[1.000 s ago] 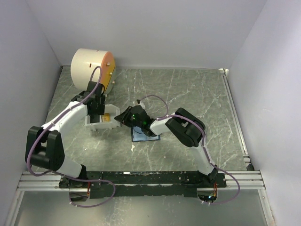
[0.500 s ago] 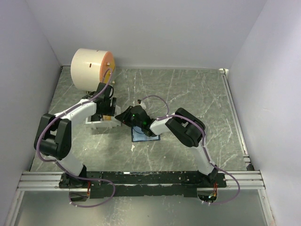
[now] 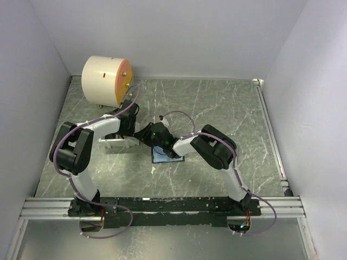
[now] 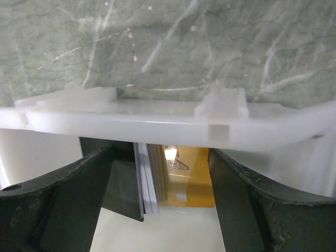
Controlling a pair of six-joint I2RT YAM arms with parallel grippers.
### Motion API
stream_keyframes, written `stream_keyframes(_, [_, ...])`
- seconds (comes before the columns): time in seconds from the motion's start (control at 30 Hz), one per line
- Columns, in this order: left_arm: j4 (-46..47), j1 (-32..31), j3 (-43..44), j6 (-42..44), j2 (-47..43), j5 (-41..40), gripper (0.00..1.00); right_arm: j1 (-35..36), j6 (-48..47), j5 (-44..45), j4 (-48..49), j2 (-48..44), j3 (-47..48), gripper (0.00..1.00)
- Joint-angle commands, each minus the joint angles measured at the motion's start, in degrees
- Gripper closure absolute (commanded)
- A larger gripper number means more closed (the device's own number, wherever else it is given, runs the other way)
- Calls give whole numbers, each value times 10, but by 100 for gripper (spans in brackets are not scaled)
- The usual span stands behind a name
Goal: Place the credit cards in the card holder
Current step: Adjust the storage box at the center of the board.
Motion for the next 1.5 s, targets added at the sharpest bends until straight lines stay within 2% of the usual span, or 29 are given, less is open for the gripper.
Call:
stream_keyframes(0.0, [-62,7,-4,-17,34,-112,15,-8,-2,51,-86,-3,-31,94])
stream_keyframes(0.27, [-92,7,13,-20,25,-181,16,-11,6,60,-93,-7,-38,94])
stream_keyframes(0.9, [-90,7,27,7,-26,-172,19,-11,7,59,-99,0,-32,95])
stream_keyframes(1.47, [-117,10,41,19,-43,-208,19,-11,9,62,-103,-1,-34,95])
